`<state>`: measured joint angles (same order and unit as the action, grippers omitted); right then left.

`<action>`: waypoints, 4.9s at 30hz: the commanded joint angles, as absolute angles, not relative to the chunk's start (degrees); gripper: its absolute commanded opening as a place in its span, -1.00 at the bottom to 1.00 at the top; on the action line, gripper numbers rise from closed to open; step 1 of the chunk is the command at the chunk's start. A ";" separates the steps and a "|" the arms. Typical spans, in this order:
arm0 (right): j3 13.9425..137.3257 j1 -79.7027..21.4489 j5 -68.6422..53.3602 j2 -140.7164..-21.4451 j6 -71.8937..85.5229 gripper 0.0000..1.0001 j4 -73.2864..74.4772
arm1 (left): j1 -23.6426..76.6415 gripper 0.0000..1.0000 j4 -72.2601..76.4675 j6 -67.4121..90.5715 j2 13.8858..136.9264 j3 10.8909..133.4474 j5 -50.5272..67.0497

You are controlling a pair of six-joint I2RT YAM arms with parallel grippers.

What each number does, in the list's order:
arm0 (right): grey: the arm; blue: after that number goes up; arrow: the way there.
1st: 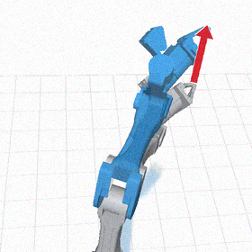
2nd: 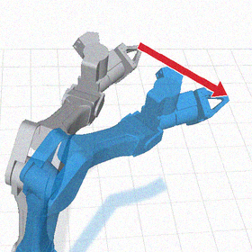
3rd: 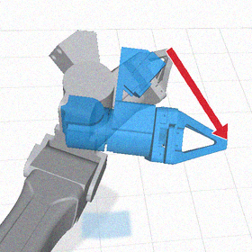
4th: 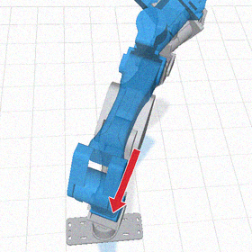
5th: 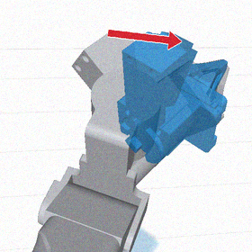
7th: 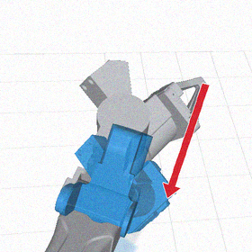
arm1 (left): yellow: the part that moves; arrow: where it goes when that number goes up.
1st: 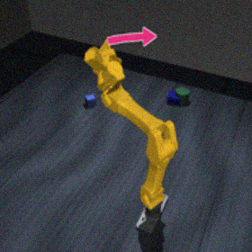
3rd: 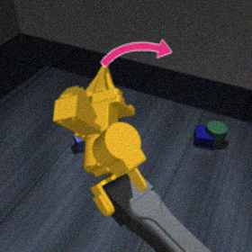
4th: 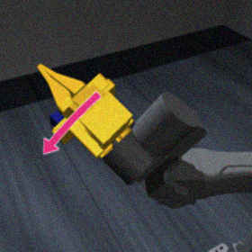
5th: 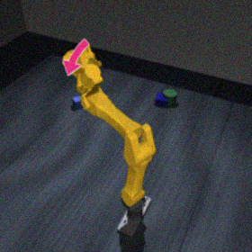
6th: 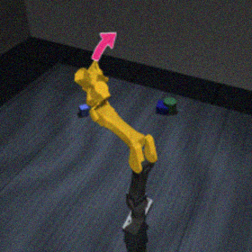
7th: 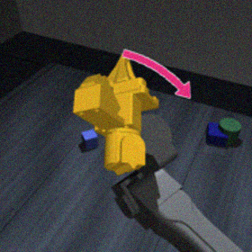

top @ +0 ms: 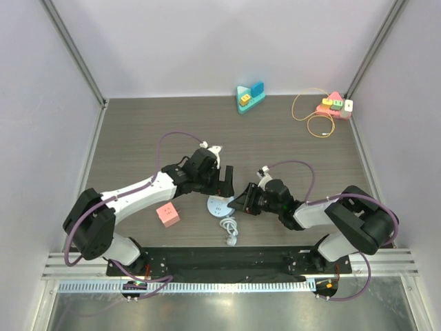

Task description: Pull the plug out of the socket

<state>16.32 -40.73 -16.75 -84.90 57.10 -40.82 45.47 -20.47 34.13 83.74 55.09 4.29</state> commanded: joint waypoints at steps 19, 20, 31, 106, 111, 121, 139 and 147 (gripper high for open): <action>14.33 -41.04 -15.38 -85.25 53.09 -0.91 -31.64 | 46.23 0.31 -15.03 37.00 89.56 57.57 8.44; 14.33 -40.96 -15.38 -85.25 53.00 -0.91 -31.64 | 46.32 0.16 -14.86 37.00 89.65 57.57 8.44; 14.85 -40.96 -14.33 -85.69 53.79 -0.93 -31.29 | 46.67 -1.00 -13.89 39.28 85.26 54.94 9.31; 11.60 -40.96 -10.37 -83.23 57.74 -0.98 -31.03 | 21.80 -0.92 -36.05 47.46 63.27 43.77 -22.70; 11.51 -40.96 -10.72 -83.06 57.66 -0.97 -31.20 | 18.64 -0.98 -29.54 49.13 65.47 39.29 -18.11; 10.72 -41.04 -11.16 -83.41 57.74 -0.98 -32.34 | 18.28 -0.56 -28.04 50.71 69.53 38.15 -17.67; 14.94 -40.96 -12.83 -87.71 57.66 -0.98 -32.61 | 18.28 0.99 -33.92 52.56 60.74 36.30 -20.57; 17.75 -40.96 -12.92 -89.38 57.39 -0.97 -31.99 | 18.28 0.99 -38.31 51.15 54.77 39.99 -18.81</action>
